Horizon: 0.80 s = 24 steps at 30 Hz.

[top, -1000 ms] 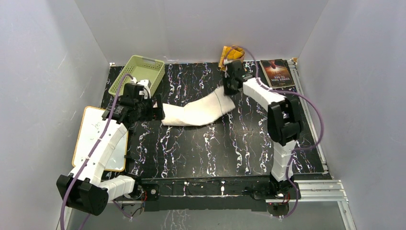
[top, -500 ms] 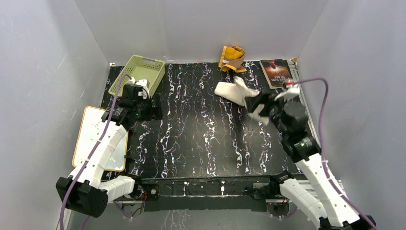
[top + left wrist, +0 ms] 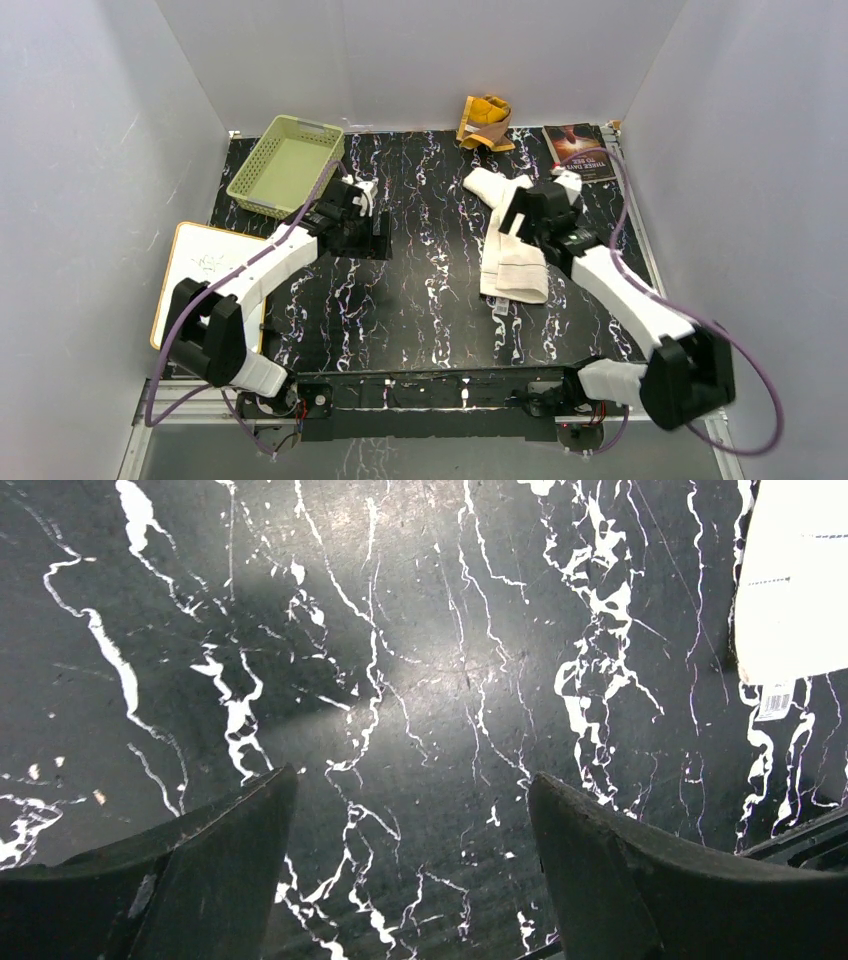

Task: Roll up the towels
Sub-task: Flatten out the towel at the center of the board.

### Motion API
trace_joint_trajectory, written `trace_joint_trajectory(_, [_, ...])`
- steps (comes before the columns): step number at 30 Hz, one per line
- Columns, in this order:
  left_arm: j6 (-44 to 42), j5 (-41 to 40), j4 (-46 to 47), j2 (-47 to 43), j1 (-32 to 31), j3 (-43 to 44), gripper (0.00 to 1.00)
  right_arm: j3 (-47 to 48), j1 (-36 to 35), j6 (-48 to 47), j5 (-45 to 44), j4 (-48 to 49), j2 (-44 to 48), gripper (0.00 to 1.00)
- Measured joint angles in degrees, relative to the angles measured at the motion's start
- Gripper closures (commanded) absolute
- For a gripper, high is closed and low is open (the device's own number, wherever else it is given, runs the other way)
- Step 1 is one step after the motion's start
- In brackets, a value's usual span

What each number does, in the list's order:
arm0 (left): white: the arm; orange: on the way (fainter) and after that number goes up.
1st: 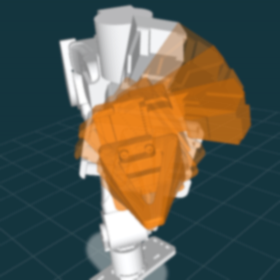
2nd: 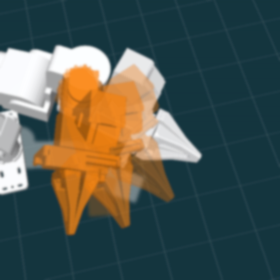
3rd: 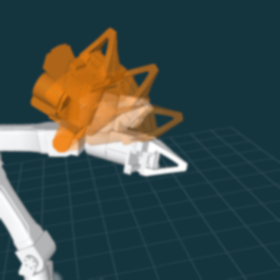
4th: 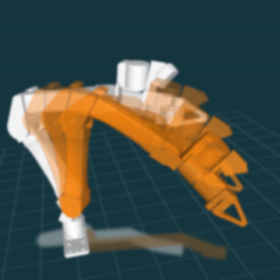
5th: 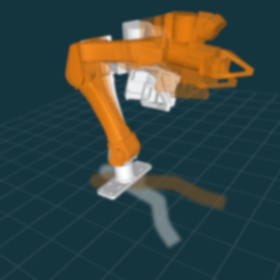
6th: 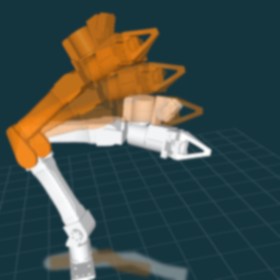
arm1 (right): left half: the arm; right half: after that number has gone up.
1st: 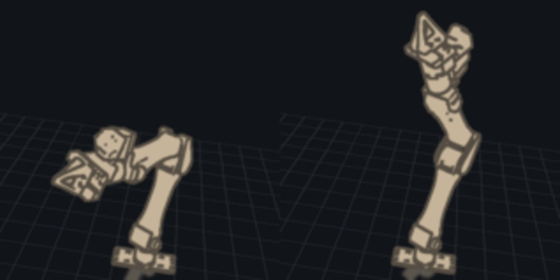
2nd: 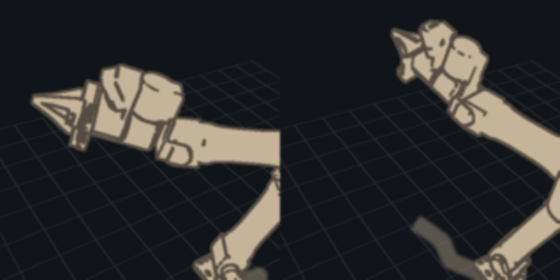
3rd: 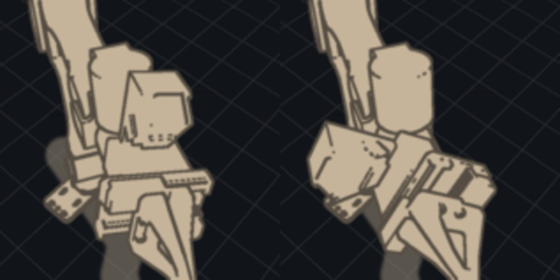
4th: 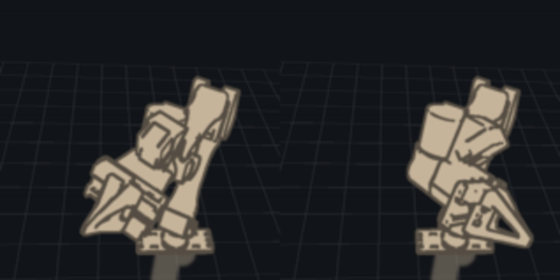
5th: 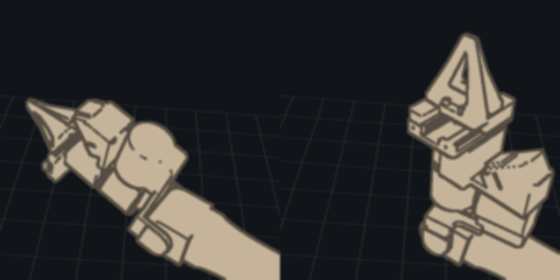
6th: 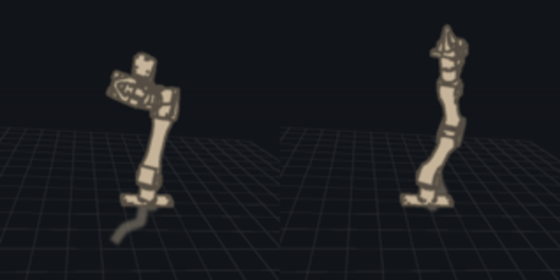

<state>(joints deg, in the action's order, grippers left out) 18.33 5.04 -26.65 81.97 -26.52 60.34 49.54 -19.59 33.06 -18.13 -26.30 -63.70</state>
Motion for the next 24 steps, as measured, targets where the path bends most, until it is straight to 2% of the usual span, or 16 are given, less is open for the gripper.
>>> trace_joint_trajectory(3, [0.57,0.44,1.86,2.38,-0.68,0.22,0.17,1.46,0.0,-0.63,1.25,1.6,-10.62,0.29])
trace_joint_trajectory(6, [0.87,0.7,3.1,3.02,-0.83,0.76,0.19,1.53,-0.04,-2.32,3.5,0.44,-17.46,0.45])
trace_joint_trajectory(7, [1.03,0.83,3.63,3.02,-0.9,0.85,0.2,1.53,-0.11,-2.93,4.04,0.11,-19.02,0.46])
trace_joint_trajectory(11, [1.84,1.4,5.55,3.28,-3.37,0.96,0.24,1.53,-0.9,-5.18,5.14,-0.66,-20.79,0.43])
trace_joint_trajectory(17, [5.14,1.9,9.29,7.1,-11.26,0.7,0.24,1.55,-4.13,-8.26,4.94,-1.86,-20.92,0.34])
trace_joint_trajectory(24, [11.43,3.3,17.0,13.53,-17.59,0.44,0.24,1.22,-6.97,-9.6,4.39,-3.8,-25.24,0.39])
